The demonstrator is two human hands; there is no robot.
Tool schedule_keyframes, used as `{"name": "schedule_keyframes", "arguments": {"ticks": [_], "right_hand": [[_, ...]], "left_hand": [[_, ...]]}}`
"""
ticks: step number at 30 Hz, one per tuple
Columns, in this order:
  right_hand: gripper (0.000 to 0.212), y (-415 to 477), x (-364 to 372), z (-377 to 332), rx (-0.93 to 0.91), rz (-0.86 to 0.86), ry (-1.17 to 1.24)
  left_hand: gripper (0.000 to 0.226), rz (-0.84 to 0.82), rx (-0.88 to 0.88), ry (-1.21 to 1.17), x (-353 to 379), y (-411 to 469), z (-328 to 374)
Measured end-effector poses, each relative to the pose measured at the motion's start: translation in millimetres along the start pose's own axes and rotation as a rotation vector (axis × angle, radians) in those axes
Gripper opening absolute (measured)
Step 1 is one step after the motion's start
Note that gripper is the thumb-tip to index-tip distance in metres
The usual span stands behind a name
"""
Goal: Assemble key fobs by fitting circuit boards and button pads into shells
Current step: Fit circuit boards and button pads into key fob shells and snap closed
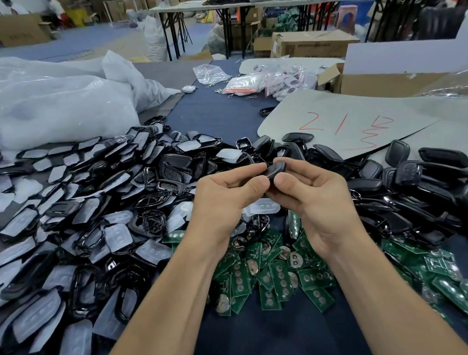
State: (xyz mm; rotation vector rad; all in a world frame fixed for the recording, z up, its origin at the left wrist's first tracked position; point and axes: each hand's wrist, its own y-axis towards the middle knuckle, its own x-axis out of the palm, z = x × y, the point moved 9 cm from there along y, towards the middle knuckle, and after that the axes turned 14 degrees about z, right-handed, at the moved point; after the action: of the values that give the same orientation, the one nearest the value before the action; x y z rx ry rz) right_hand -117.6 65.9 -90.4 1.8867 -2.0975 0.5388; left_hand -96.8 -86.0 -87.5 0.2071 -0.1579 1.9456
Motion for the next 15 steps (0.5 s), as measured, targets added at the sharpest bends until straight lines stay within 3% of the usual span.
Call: {"name": "schedule_keyframes", "arguments": {"ticks": [9,15], "right_hand": [[0.016,-1.6,-6.6,5.8,-0.004,0.129,-0.013],[0.018,-2.2,-3.9,3.8,0.012,0.122,0.032]], "left_hand": [[0.021,0.164,0.102,0.036,-0.4,-3.1,1.8],[0.019,0.143,-0.009,-0.1,2.2,-2.7,-5.8]]}}
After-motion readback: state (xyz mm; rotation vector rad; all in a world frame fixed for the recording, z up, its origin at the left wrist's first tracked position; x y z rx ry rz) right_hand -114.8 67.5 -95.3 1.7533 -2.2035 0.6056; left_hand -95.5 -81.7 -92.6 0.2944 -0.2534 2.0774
